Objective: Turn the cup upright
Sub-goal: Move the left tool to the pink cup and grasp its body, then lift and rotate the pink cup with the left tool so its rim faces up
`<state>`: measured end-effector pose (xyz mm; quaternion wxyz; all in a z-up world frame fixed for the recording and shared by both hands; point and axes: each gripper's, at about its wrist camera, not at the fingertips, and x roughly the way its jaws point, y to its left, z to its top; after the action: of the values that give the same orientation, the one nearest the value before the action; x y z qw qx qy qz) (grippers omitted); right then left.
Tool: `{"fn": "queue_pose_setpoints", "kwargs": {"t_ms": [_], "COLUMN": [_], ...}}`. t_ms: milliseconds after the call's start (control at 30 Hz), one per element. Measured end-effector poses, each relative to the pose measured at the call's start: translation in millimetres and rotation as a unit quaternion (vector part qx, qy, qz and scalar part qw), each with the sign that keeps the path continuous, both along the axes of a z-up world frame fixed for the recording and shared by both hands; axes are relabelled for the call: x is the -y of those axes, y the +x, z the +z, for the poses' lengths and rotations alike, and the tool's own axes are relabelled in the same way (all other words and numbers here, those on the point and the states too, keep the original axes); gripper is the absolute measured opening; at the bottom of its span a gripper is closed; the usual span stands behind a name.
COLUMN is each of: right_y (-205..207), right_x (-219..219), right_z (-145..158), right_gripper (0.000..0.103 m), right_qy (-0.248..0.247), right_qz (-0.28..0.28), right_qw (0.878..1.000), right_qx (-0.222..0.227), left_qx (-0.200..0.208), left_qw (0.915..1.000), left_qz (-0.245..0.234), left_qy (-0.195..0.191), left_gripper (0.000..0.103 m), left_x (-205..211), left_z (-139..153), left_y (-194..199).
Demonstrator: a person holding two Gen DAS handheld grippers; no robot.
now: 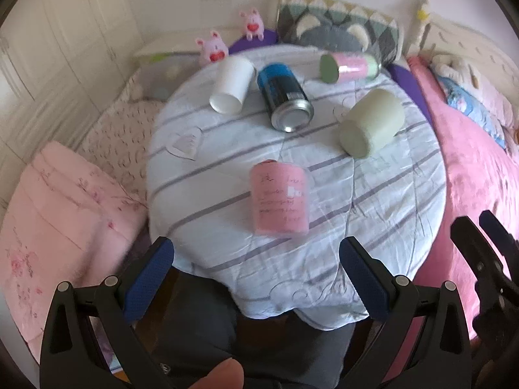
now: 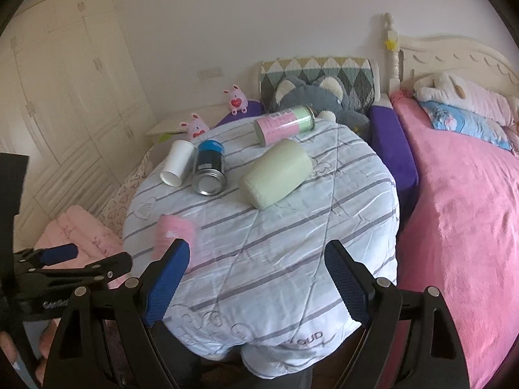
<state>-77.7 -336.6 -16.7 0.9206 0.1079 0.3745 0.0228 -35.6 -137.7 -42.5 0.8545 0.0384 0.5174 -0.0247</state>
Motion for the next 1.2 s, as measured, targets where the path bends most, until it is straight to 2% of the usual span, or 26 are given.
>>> {"fn": "queue_pose_setpoints", "kwargs": {"t_ms": [300,533,633,733,800,833,1067,1133,1200], "right_y": [49,73,77,79,79,80,79,79,78], "right_x": [9,13,15,15,13,13,12,13,13], "right_z": [-32,-43,-45,-47,-49,-49,-53,-53,-53], "right_gripper": [0.087,0.087,0.087,0.087,0.087,0.087,0.087,0.087,0.087], "right_qy": [0.013,0.016,0.018,0.021,0.02,0.021,0.021,0.021,0.023], "right_qz": [0.025,0.034,0.034,0.035,0.036,0.036,0.033,0.03,0.028], "right_qw": [0.999,0.998,0.998,0.997,0.997,0.997,0.997,0.997,0.997], "right_qx": [-0.041,-0.056,-0.059,-0.062,-0.064,-0.066,-0.071,-0.072,-0.072], "left_qx": [-0.067,-0.114,-0.123,-0.134,-0.139,-0.138,-0.078,-0.037,0.028], "left_qw": [0.9972,0.9905,0.9884,0.9857,0.9844,0.9848,0.9939,0.997,0.9979], "left_qz": [0.029,0.056,0.061,0.069,0.067,0.064,0.02,0.007,-0.007], "left_qy": [-0.017,-0.054,-0.063,-0.075,-0.085,-0.084,-0.076,-0.067,-0.057], "left_gripper": [0.103,0.101,0.094,0.08,0.066,0.064,0.063,0.063,0.063], "left_x": [10,4,3,3,2,3,7,5,4], "left_z": [-43,-69,-75,-82,-86,-86,-70,-60,-50], "left_y": [55,79,83,87,89,89,86,84,76]}}
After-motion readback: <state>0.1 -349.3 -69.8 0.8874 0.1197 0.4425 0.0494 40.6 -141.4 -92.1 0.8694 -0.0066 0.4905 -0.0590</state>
